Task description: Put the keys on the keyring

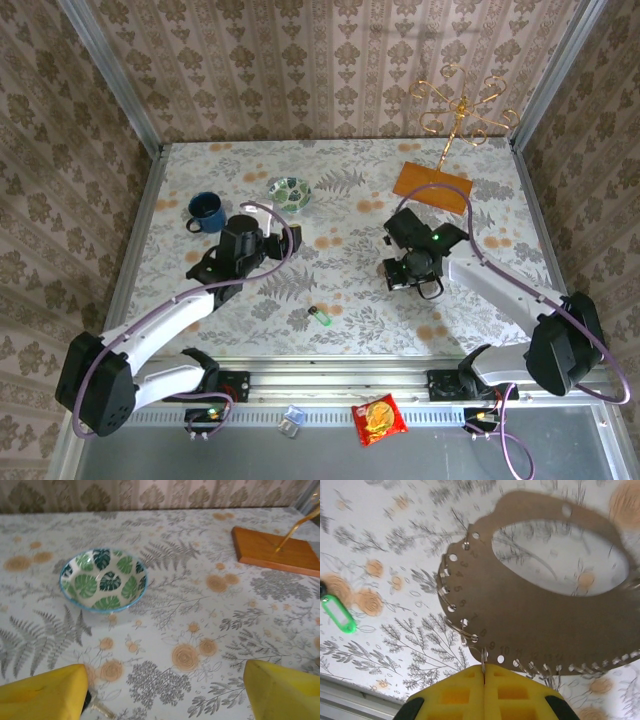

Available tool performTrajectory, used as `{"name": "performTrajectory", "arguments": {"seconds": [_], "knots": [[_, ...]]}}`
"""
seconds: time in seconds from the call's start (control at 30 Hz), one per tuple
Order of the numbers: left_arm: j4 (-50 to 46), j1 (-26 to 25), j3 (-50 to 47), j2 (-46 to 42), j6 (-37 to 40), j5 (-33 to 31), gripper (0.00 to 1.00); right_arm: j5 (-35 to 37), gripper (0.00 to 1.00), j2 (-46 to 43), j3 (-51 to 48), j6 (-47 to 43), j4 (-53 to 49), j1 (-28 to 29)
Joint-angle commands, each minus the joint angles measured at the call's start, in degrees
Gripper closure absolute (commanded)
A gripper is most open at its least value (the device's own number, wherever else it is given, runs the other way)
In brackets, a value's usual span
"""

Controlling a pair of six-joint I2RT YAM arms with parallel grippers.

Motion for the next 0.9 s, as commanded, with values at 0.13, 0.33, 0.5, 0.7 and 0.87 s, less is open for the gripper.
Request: {"name": "performTrajectory", "arguments": {"seconds": [0.13,0.33,0.5,0.7,0.87], "knots": [[3.0,-0.9,3.9,-1.3,21.8,13.4,0.32,0.9,1.00,-4.5,5.9,-18.9,4.9,0.3],[0.6,-0.8,8.9,-1.1,30.9,17.0,0.56,-7.7,1.00,-8.1,6.1,-29.1,13.9,-0.4],[-2.0,1.0,13.3,0.7,33.5,24.0,0.59,-13.2,1.00,-9.2,5.4,-33.6,20.1,-0.8],[0.9,1.6,12.7,1.7,31.8,37.4,0.60,-23.9,1.00,-10.0,3.2,-38.8,27.3,-0.9],[9.9,0.0,6.6,2.0,30.5,45.7,0.61,-29.8,1.00,-9.3,1.1,-42.1,32.0,-0.9]]}}
